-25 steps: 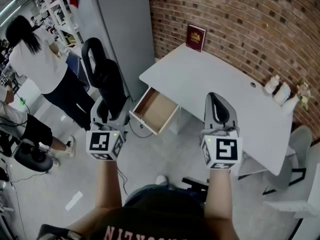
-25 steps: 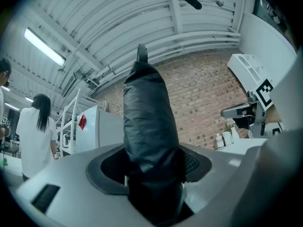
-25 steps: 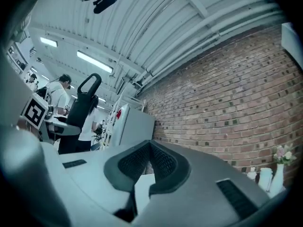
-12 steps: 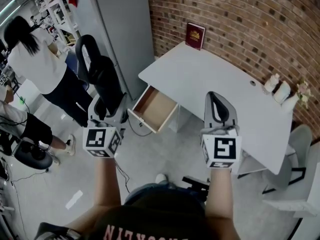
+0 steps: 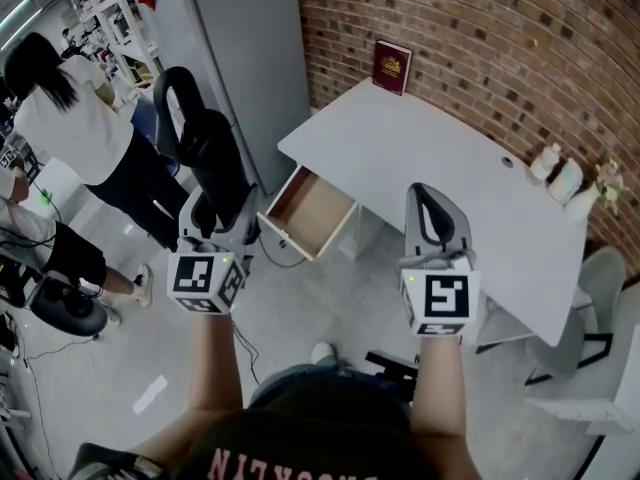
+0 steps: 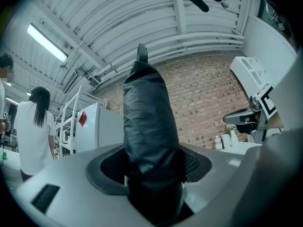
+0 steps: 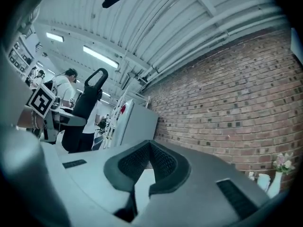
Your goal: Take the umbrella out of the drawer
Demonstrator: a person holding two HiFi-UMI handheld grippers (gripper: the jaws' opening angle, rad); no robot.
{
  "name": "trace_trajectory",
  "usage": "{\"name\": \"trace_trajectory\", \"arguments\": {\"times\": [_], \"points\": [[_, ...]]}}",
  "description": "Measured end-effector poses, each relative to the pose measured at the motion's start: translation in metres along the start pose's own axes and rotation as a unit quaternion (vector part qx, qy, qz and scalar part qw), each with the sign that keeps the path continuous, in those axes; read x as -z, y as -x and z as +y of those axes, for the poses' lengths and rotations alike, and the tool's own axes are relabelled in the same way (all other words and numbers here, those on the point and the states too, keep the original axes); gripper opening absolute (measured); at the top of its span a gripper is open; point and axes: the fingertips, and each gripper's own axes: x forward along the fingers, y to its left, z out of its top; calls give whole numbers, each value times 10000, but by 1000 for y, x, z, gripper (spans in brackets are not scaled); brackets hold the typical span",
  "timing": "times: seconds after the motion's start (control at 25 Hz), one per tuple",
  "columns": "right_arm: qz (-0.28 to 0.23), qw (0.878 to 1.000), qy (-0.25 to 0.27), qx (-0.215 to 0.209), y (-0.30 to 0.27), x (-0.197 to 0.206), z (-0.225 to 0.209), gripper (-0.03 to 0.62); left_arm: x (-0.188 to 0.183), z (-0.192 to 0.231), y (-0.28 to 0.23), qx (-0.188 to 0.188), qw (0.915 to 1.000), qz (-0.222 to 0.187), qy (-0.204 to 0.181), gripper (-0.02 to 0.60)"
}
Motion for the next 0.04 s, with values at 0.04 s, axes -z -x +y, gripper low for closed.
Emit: {"name": "trace_trajectory", "arguments": {"times": [0.04], "points": [[0,10000,-6,-8,0,0,0,-8,0,-1,0,3,10000,9,8,270]]}}
